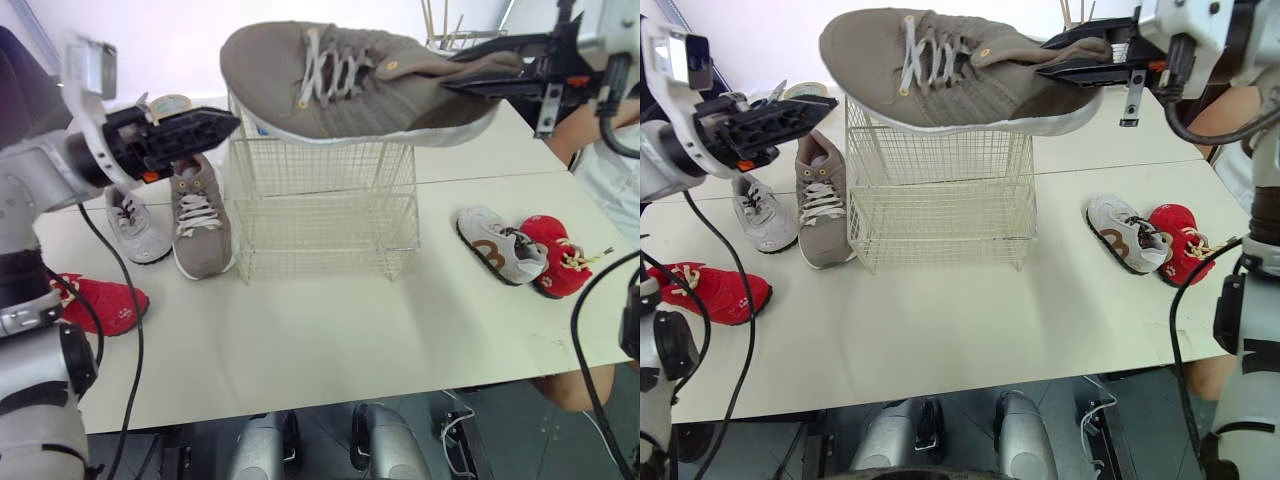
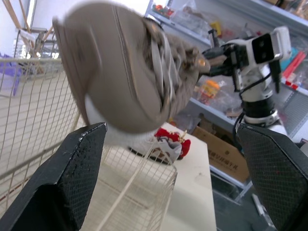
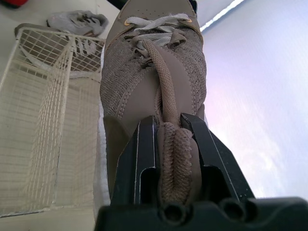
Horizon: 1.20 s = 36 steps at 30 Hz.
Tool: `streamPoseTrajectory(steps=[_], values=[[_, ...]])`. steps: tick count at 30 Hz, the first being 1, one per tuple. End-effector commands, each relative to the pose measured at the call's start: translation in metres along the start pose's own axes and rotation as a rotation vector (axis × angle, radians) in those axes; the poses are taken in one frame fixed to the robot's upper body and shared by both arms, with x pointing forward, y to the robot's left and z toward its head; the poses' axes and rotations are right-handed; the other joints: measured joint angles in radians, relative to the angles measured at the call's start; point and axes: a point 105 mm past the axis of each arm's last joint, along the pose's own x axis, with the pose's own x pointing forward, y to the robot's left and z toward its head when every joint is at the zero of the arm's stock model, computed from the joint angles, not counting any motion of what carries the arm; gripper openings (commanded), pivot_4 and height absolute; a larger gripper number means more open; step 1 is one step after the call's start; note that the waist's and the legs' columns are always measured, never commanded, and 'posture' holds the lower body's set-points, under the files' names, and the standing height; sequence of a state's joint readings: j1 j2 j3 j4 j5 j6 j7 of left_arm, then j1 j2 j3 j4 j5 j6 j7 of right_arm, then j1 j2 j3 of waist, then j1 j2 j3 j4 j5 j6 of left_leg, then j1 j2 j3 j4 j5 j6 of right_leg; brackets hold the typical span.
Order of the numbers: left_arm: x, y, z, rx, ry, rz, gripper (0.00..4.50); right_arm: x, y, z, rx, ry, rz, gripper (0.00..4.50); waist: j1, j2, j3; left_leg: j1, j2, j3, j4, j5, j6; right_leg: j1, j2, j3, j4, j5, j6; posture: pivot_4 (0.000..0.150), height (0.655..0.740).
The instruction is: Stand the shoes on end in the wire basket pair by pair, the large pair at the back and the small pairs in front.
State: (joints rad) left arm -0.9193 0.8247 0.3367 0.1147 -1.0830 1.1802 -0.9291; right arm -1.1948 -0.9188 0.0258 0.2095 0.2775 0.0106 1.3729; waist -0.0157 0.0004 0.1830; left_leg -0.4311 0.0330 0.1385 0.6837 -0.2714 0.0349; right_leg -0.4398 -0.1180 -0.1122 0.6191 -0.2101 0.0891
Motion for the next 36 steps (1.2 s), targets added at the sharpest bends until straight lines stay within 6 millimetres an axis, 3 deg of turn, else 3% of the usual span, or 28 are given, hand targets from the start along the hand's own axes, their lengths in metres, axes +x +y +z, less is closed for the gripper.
streamPoseTrajectory(steps=[1,8,20,32,36], values=[[-0.008,-0.007,0.015,0.025,-0.037,0.009,4.5,-0.003,-0.011,0.025,-0.127,-0.078,-0.029,0.22,0.001,0.0,0.0,0.0,0.0,0.0,0.0,0.0,0.0,0.0,0.0,0.0,0.0,0.0,0.0,0.15,0.74],[-0.017,-0.001,0.011,0.007,0.004,0.076,4.5,0.008,-0.011,0.039,-0.184,-0.154,-0.009,0.22,-0.002,0.0,0.0,0.0,0.0,0.0,0.0,0.0,-0.001,0.0,0.0,0.0,0.001,0.0,0.0,0.15,0.74],[-0.041,0.002,0.01,0.038,0.045,0.176,4.5,0.008,-0.02,0.042,-0.233,-0.151,-0.013,0.22,-0.002,0.0,0.0,0.0,0.0,0.0,0.0,0.0,-0.001,0.0,0.0,0.0,0.001,0.0,0.0,0.15,0.74],[-0.026,0.003,0.02,0.012,0.004,0.099,4.5,0.032,0.011,0.044,-0.254,-0.214,0.09,0.22,0.0,0.0,0.0,0.0,-0.001,0.001,0.001,0.001,-0.001,-0.001,0.0,0.0,0.008,0.0,0.0,0.15,0.74],[-0.021,0.007,0.009,-0.004,0.054,0.088,4.5,0.035,0.015,0.048,-0.277,-0.229,0.1,0.22,0.001,0.0,0.0,0.0,-0.001,0.001,0.002,0.001,-0.001,-0.001,0.0,0.0,0.008,0.0,0.0,0.15,0.74]])
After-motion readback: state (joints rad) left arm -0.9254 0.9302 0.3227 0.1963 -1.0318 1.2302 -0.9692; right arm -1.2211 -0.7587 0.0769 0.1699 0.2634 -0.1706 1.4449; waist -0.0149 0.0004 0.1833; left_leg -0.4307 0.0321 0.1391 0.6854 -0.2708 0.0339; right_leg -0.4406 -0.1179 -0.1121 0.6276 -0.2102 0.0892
